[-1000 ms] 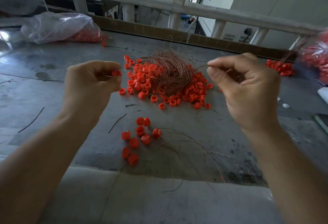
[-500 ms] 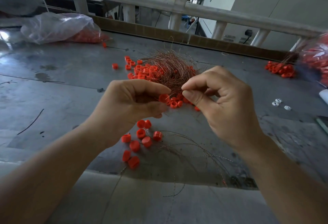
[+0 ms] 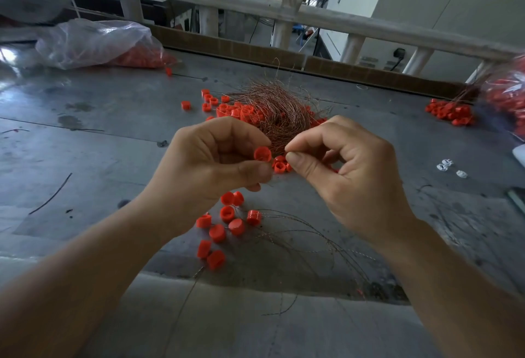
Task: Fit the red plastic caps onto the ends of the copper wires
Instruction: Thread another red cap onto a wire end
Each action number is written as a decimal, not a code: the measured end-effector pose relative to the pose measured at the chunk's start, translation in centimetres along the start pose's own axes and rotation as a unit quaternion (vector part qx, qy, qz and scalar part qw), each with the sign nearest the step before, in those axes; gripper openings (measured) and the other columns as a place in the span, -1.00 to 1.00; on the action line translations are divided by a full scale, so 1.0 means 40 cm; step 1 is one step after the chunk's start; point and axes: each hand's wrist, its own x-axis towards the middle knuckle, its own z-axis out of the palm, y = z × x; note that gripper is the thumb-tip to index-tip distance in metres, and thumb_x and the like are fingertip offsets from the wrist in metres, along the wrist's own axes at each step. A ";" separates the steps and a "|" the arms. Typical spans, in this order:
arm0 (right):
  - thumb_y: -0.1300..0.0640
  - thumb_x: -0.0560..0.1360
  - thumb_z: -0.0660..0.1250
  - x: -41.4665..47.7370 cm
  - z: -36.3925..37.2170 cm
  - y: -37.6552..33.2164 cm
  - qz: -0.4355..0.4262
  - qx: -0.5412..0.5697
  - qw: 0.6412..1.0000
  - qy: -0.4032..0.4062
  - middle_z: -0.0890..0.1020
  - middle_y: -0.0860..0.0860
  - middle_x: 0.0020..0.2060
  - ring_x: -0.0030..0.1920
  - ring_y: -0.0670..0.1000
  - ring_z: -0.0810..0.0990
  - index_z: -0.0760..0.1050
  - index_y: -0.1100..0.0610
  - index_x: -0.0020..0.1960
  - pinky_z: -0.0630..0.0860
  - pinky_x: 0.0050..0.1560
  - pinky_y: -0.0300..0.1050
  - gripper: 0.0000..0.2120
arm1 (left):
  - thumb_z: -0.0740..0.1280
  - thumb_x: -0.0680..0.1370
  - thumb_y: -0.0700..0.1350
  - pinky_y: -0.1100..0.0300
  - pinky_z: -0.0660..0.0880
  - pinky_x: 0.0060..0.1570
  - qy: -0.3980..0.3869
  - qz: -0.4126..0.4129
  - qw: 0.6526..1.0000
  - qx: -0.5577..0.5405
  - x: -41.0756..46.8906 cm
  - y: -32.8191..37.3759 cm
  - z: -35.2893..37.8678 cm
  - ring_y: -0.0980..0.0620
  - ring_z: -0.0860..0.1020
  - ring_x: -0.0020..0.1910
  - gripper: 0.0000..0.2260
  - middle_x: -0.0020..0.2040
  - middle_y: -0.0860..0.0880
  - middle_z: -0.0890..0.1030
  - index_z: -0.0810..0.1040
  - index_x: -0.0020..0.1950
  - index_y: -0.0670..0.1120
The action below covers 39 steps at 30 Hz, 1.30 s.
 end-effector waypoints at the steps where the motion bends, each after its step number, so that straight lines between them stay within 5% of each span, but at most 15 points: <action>1: 0.21 0.38 0.37 -0.001 0.001 -0.001 0.001 0.002 1.000 -0.001 0.52 -0.11 -0.30 -0.24 -0.10 0.50 0.52 0.01 -0.18 0.39 -0.27 -0.41 -0.89 | 0.44 0.13 -0.11 0.32 0.53 -0.37 0.004 0.005 1.000 0.003 0.000 0.000 0.001 0.08 0.61 -0.40 -0.73 -0.36 -0.04 0.63 0.60 -0.20 -0.08; 7: 0.22 0.38 0.37 0.000 -0.001 -0.004 0.000 -0.003 1.000 0.005 0.52 -0.10 -0.31 -0.24 -0.10 0.50 0.51 0.00 -0.18 0.39 -0.26 -0.42 -0.87 | 0.47 0.09 -0.04 0.31 0.55 -0.37 0.011 0.003 0.999 0.031 -0.001 0.000 0.002 0.09 0.60 -0.42 -0.69 -0.35 -0.03 0.64 0.56 -0.24 -0.12; 14: 0.21 0.38 0.37 -0.001 0.000 -0.008 0.012 -0.004 1.000 0.012 0.53 -0.09 -0.31 -0.25 -0.08 0.50 0.56 0.08 -0.20 0.40 -0.28 -0.39 -0.95 | 0.46 0.11 -0.06 0.37 0.54 -0.22 0.010 0.004 0.999 0.039 0.001 -0.009 -0.005 0.14 0.64 -0.27 -0.69 -0.26 0.05 0.68 0.68 -0.15 0.06; 18: 0.20 0.39 0.37 -0.001 0.002 -0.010 0.018 0.000 0.999 0.029 0.54 -0.11 -0.31 -0.25 -0.08 0.51 0.51 0.01 -0.20 0.41 -0.29 -0.39 -0.90 | 0.38 0.22 -0.22 0.41 0.52 -0.19 0.016 0.008 0.999 0.031 -0.002 -0.008 0.000 0.14 0.66 -0.22 -0.73 -0.24 0.07 0.69 0.62 -0.11 -0.03; 30: 0.21 0.38 0.37 -0.007 0.017 -0.012 0.022 -0.001 1.000 -0.009 0.54 -0.05 -0.32 -0.27 -0.08 0.51 0.59 0.14 -0.20 0.41 -0.31 -0.39 -0.97 | 0.44 0.13 -0.09 0.37 0.54 -0.23 0.038 0.032 0.999 0.011 -0.007 0.002 0.005 0.12 0.65 -0.26 -0.71 -0.27 0.04 0.68 0.61 -0.17 -0.05; 35: 0.20 0.38 0.36 -0.001 0.012 -0.012 0.024 -0.004 1.000 -0.002 0.51 -0.12 -0.32 -0.26 -0.10 0.50 0.57 0.08 -0.20 0.40 -0.30 -0.41 -0.95 | 0.48 0.18 -0.29 0.34 0.54 -0.21 0.015 0.010 0.999 -0.049 -0.005 0.001 -0.005 0.06 0.66 -0.22 -0.71 -0.23 0.00 0.70 0.69 -0.16 -0.02; 39: 0.20 0.38 0.36 -0.001 0.003 -0.010 0.028 -0.006 1.000 0.011 0.52 -0.13 -0.31 -0.26 -0.10 0.51 0.55 0.05 -0.20 0.40 -0.30 -0.40 -0.94 | 0.30 0.31 -0.31 0.30 0.55 -0.16 -0.009 -0.017 0.995 -0.098 -0.005 -0.001 -0.007 0.02 0.66 -0.13 -0.69 -0.15 -0.03 0.70 0.64 -0.04 -0.05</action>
